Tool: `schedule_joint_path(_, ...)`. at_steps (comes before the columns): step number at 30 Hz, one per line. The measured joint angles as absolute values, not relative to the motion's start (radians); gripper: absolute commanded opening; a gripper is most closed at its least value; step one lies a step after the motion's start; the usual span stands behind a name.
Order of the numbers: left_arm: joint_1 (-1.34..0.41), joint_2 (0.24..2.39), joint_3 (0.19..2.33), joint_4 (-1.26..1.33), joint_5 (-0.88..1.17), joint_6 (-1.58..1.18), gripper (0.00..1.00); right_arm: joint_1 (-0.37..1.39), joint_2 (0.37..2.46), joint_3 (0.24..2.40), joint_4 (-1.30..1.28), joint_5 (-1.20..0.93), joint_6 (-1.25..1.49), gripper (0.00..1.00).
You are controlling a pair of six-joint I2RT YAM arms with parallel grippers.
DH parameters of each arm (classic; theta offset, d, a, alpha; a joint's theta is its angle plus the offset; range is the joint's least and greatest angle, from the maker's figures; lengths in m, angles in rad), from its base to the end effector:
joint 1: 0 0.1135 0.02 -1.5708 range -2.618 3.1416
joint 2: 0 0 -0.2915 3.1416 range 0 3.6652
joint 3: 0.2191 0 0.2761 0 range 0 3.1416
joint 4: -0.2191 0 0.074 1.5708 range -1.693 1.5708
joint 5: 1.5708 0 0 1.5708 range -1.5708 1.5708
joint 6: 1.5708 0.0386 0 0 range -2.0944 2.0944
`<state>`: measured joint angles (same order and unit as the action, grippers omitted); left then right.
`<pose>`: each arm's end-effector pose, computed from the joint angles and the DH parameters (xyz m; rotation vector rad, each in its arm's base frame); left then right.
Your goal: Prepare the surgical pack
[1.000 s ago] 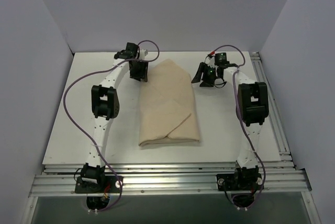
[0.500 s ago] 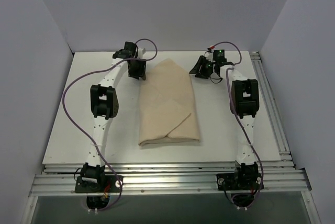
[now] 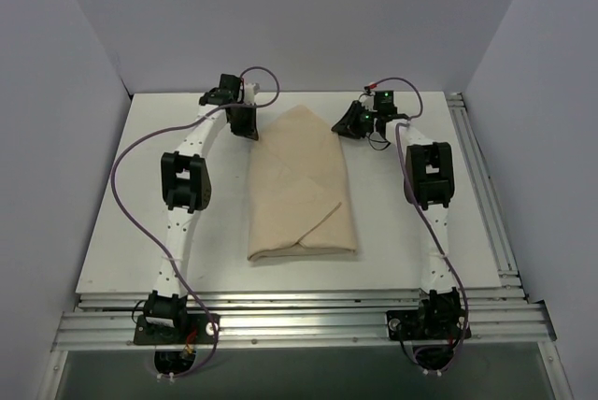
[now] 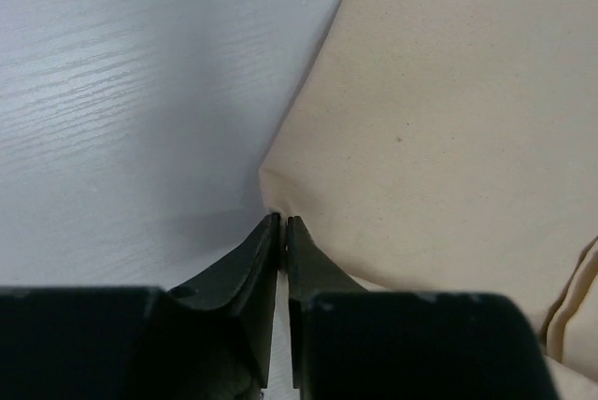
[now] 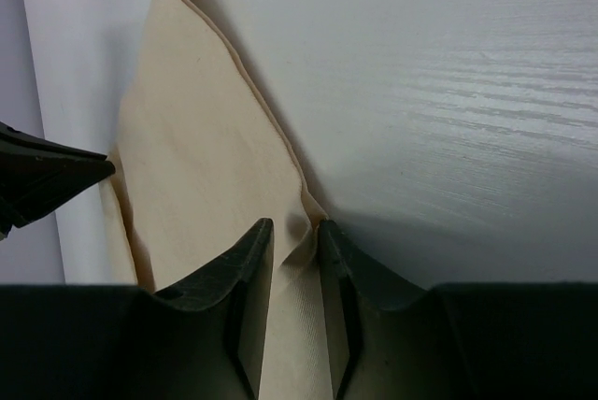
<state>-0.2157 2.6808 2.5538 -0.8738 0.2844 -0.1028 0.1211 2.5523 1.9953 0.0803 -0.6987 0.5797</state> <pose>0.5994 -0.1424 0.1750 0.2538 2.5720 -0.4850 0.6073 0.0989 0.1365 0.0233 2.1202 1.1410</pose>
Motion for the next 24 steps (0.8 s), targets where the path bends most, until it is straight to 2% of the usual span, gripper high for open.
schedule_joint_path(2, -0.215, 2.681, 2.554, -0.871, 0.288, -0.102, 0.09, 0.125, 2.553, 1.996, 0.079, -0.698, 0.577, 0.18)
schedule_joint_path(3, -0.215, 2.681, 2.554, -0.871, 0.289, -0.102, 0.04, 0.127, 2.553, 1.996, 0.076, -0.698, 0.574, 0.13)
schedule_joint_path(4, -0.215, 2.681, 2.554, -0.870, 0.290, -0.101, 0.02, 0.130, 2.553, 1.996, 0.071, -0.696, 0.572, 0.04)
schedule_joint_path(5, -0.215, 2.681, 2.553, -0.870, 0.292, -0.099, 0.02, 0.133, 2.553, 1.996, 0.066, -0.693, 0.567, 0.00)
schedule_joint_path(24, -0.244, 2.569, 2.569, -0.880, 0.288, -0.005, 0.02, 0.125, 2.479, 1.969, 0.046, -0.678, 0.534, 0.00)
